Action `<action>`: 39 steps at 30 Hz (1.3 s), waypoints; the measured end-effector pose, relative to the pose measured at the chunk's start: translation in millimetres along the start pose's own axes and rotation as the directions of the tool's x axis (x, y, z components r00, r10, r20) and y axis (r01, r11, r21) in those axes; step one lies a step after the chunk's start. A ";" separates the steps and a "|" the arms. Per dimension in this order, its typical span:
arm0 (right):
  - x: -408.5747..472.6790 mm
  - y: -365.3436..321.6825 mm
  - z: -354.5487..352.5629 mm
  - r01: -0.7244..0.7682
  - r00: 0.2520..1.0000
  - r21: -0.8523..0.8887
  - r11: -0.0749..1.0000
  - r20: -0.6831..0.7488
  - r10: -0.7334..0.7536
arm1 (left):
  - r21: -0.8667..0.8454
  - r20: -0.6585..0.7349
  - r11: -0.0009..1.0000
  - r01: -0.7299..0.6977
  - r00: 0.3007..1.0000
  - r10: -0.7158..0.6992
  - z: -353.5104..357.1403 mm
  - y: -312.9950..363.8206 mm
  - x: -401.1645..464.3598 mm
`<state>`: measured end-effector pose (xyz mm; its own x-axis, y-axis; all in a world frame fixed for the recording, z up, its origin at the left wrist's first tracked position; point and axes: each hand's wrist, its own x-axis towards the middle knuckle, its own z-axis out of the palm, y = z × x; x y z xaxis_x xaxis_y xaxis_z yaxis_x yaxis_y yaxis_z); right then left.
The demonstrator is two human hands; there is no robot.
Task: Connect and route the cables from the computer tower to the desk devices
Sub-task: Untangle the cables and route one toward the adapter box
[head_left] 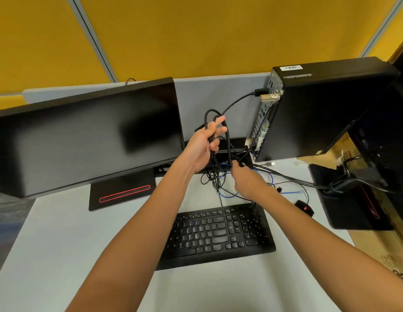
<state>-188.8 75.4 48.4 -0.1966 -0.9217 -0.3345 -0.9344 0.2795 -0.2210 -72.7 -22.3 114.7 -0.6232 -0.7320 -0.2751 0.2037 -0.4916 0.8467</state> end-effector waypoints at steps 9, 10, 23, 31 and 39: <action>-6.5 -16.7 -24.6 0.345 0.926 0.042 0.938 0.145 -0.347 | 0.670 0.134 0.741 -0.028 0.987 -0.084 -8.4 -26.9 -2.7; -9.0 -14.1 -26.1 0.384 0.913 0.024 0.923 0.140 -0.384 | 0.717 0.154 0.696 -0.043 0.983 -0.098 -11.1 -32.1 -3.9; -21.8 38.7 -35.4 -0.200 0.825 0.957 0.211 0.280 -0.490 | 0.883 -0.077 0.454 0.117 0.991 -0.106 -70.9 -47.6 -17.9; -9.1 31.2 -46.8 -0.054 0.993 0.953 -0.297 0.021 -0.113 | 0.872 0.003 0.471 0.133 0.961 -0.276 -54.2 -38.7 -24.7; 11.9 35.8 -43.2 -0.169 0.975 0.910 -0.379 0.210 0.071 | 0.853 0.294 0.519 -0.062 0.877 -0.379 -44.8 -1.9 -25.4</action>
<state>-237.4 62.8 76.2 -0.1955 -0.8222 -0.5346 0.6578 0.2944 -0.6933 -23.5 -23.9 99.7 -0.8463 -0.3173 -0.4278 -0.4993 0.1925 0.8448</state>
